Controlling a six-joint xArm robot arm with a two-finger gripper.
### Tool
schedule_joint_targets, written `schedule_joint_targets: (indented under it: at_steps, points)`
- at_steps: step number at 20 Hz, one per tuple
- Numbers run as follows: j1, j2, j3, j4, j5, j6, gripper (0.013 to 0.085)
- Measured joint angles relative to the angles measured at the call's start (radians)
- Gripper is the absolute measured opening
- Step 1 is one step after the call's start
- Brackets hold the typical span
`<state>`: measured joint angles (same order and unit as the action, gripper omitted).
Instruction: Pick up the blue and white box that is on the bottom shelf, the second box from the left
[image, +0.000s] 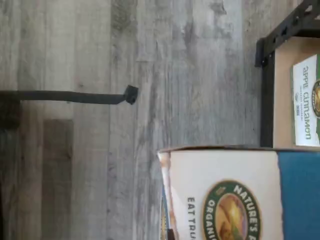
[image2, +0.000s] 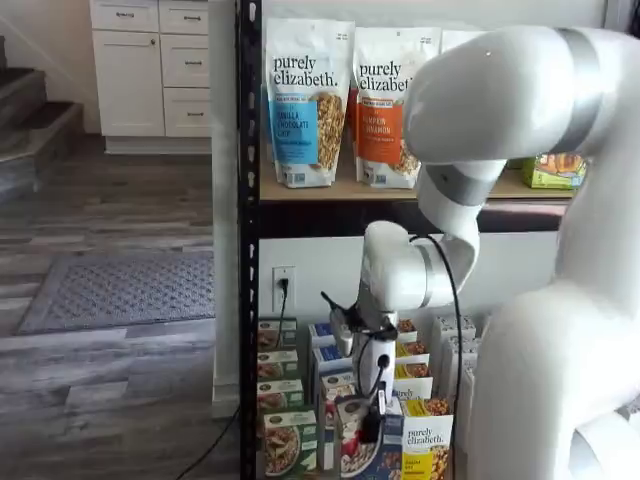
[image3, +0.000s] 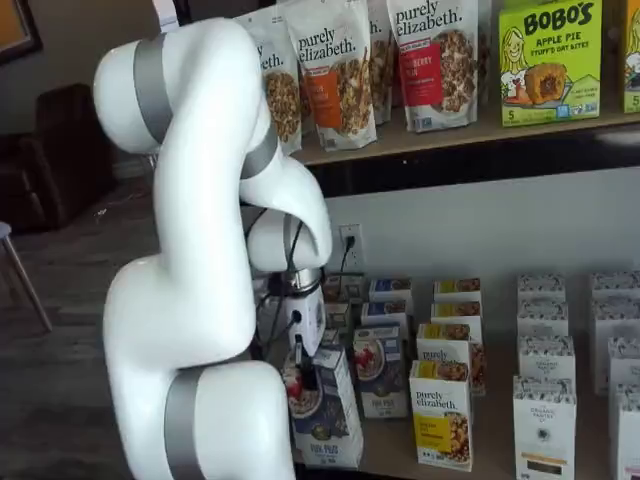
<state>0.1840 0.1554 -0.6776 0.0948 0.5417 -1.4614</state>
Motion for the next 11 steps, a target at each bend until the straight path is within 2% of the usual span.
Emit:
schedule_joint_targets:
  at_steps: [11]
  points:
    - [-0.014,-0.182,0.060,0.002,0.126,-0.007,0.0450]
